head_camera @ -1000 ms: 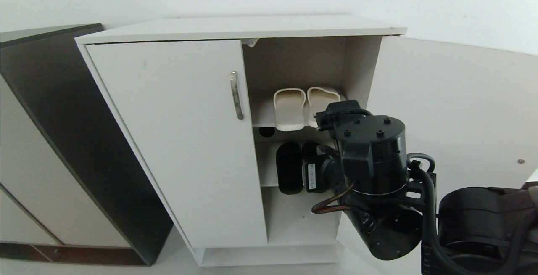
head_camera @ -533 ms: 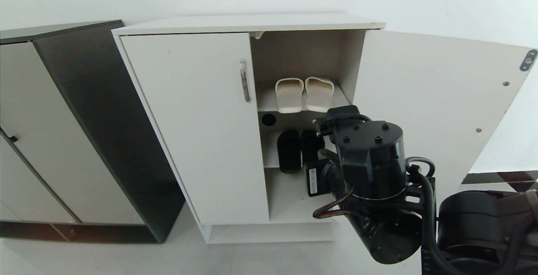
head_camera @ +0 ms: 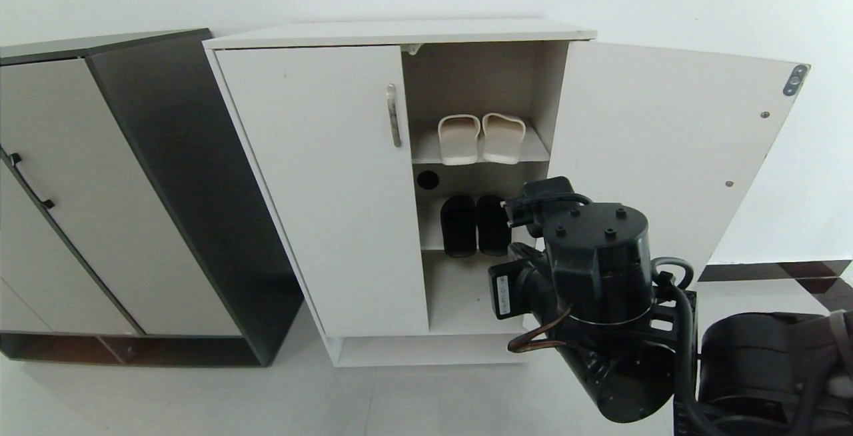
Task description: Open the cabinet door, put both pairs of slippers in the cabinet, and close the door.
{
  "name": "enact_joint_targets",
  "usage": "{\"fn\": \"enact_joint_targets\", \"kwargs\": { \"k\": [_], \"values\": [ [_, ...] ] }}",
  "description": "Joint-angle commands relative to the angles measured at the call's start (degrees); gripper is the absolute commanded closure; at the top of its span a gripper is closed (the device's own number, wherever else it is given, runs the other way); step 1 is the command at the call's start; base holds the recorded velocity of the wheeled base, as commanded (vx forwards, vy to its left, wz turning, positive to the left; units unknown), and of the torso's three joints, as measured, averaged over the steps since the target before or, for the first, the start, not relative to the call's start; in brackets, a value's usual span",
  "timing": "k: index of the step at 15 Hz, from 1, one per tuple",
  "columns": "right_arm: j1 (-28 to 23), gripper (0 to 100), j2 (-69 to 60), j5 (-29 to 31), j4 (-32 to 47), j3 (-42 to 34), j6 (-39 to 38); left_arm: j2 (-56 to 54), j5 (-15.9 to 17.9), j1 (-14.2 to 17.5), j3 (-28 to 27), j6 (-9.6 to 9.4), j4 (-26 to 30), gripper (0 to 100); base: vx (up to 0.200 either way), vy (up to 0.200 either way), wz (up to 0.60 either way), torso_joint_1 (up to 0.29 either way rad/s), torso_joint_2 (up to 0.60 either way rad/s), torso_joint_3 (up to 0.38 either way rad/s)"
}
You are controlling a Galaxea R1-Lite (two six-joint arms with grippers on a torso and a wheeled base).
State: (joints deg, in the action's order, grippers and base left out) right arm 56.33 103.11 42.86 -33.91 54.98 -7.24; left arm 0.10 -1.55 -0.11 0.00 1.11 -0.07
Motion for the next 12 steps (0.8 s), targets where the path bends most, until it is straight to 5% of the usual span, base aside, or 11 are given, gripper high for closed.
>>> {"fn": "enact_joint_targets", "kwargs": {
  "k": [1,12],
  "values": [
    [-0.35,100,-0.28,-0.06,-0.1,-1.19,-0.05,-0.01,-0.03,0.02,0.0,0.03,-0.01,100,0.0,0.0,0.0,0.0,0.0,0.0],
    [-1.05,100,0.25,-0.94,-0.01,-3.3,0.91,-0.01,-0.03,0.02,0.0,0.03,-0.01,100,0.0,0.0,0.0,0.0,0.0,0.0]
  ]
}}
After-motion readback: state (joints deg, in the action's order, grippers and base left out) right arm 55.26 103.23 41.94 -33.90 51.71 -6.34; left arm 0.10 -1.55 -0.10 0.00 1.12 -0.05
